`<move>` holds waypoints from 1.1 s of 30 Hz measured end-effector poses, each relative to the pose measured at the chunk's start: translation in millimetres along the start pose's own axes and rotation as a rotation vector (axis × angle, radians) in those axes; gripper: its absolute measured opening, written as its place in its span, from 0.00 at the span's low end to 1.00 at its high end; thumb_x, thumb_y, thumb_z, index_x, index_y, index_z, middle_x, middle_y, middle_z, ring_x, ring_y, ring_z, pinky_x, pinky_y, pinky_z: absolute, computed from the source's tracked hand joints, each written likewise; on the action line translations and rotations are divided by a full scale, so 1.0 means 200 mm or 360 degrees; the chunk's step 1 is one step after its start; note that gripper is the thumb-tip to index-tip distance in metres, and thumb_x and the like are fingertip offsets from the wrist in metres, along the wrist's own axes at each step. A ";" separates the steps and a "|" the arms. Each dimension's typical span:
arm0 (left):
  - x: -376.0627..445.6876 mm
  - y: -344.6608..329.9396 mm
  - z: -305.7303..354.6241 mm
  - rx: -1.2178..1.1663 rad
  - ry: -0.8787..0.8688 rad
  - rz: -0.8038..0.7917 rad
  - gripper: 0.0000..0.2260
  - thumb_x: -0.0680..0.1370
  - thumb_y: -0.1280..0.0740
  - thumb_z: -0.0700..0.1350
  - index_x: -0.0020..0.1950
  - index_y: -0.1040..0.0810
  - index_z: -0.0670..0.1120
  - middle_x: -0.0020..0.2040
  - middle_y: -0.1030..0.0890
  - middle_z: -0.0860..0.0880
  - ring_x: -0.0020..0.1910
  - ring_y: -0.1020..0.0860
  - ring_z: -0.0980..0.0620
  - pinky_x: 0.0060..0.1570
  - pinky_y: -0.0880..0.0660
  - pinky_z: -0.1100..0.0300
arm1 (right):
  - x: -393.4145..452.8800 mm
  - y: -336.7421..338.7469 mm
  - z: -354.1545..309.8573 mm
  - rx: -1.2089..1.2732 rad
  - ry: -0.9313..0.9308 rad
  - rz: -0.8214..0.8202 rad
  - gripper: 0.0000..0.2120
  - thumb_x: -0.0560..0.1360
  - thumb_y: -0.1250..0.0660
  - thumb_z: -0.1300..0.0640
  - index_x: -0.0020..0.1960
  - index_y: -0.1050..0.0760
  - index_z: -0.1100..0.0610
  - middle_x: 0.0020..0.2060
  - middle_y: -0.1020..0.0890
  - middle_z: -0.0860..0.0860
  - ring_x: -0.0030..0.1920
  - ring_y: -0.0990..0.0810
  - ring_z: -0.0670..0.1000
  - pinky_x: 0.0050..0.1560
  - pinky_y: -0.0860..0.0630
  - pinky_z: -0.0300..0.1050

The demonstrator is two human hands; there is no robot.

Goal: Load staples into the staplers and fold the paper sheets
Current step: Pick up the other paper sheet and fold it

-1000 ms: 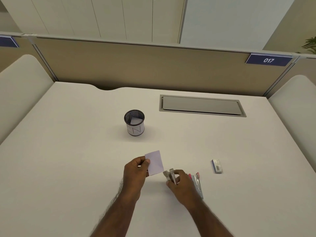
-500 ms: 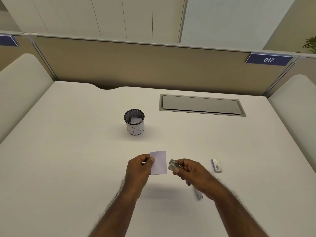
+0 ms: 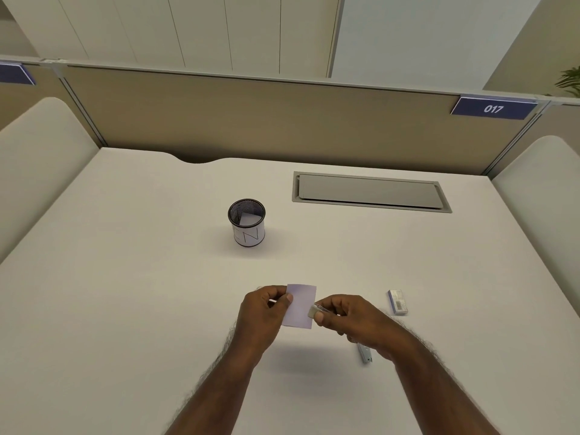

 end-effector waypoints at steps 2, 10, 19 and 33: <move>-0.01 -0.01 0.01 0.0048 -0.0043 -0.0033 0.09 0.77 0.31 0.41 0.44 0.19 0.56 0.46 0.17 0.56 0.44 0.19 0.52 0.45 0.20 0.52 | 0.01 -0.01 -0.01 -0.0038 0.0039 0.0019 0.11 0.74 0.28 0.47 0.49 0.19 0.54 0.31 0.24 0.39 0.31 0.30 0.40 0.29 0.35 0.29; -0.03 -0.04 0.03 0.0183 -0.0084 -0.0155 0.06 0.77 0.32 0.43 0.47 0.16 0.53 0.45 0.17 0.55 0.42 0.19 0.54 0.43 0.21 0.58 | 0.01 -0.05 -0.05 -0.0014 0.0137 -0.0073 0.10 0.72 0.28 0.43 0.44 0.18 0.50 0.35 0.20 0.46 0.35 0.25 0.43 0.36 0.29 0.34; -0.05 -0.04 0.04 0.0118 -0.0089 -0.0219 0.06 0.78 0.32 0.42 0.48 0.16 0.51 0.46 0.17 0.53 0.43 0.19 0.49 0.43 0.20 0.53 | 0.00 -0.05 -0.04 0.0071 0.0104 0.0015 0.06 0.72 0.27 0.47 0.43 0.17 0.49 0.33 0.17 0.42 0.32 0.23 0.41 0.30 0.31 0.28; -0.05 -0.06 0.04 0.0038 -0.0038 -0.0276 0.07 0.78 0.32 0.41 0.47 0.15 0.50 0.46 0.15 0.51 0.42 0.18 0.45 0.45 0.20 0.48 | 0.02 -0.04 0.00 0.0116 0.0106 0.0134 0.08 0.70 0.27 0.48 0.33 0.19 0.46 0.26 0.20 0.43 0.26 0.27 0.41 0.28 0.34 0.29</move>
Point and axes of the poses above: each hand's wrist, its own x-axis towards the middle knuckle, its own y-axis out of the back of the hand, z = x × y, the point moved 6 cm from there along x, towards the middle knuckle
